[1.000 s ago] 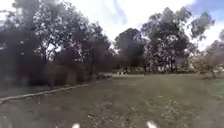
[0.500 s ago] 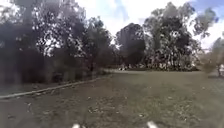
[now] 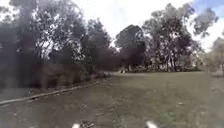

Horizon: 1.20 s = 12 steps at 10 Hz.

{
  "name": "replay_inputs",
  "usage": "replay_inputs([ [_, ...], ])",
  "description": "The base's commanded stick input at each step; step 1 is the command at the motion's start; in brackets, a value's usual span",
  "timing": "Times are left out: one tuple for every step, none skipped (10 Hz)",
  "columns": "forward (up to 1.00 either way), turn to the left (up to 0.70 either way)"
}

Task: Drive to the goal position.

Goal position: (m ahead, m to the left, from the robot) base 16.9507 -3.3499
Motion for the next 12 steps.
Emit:
replay_inputs([
  [0.7, 0.0],
  [0.7, 0.0],
  [0.7, 0.0],
  [0.7, 0.0],
  [0.7, 0.0],
  [0.7, 0.0],
  [0.7, 0.0],
  [0.7, 0.0],
  [0.7, 0.0],
  [0.7, 0.0],
  [0.7, 0.0],
  [0.7, 0.0],
])
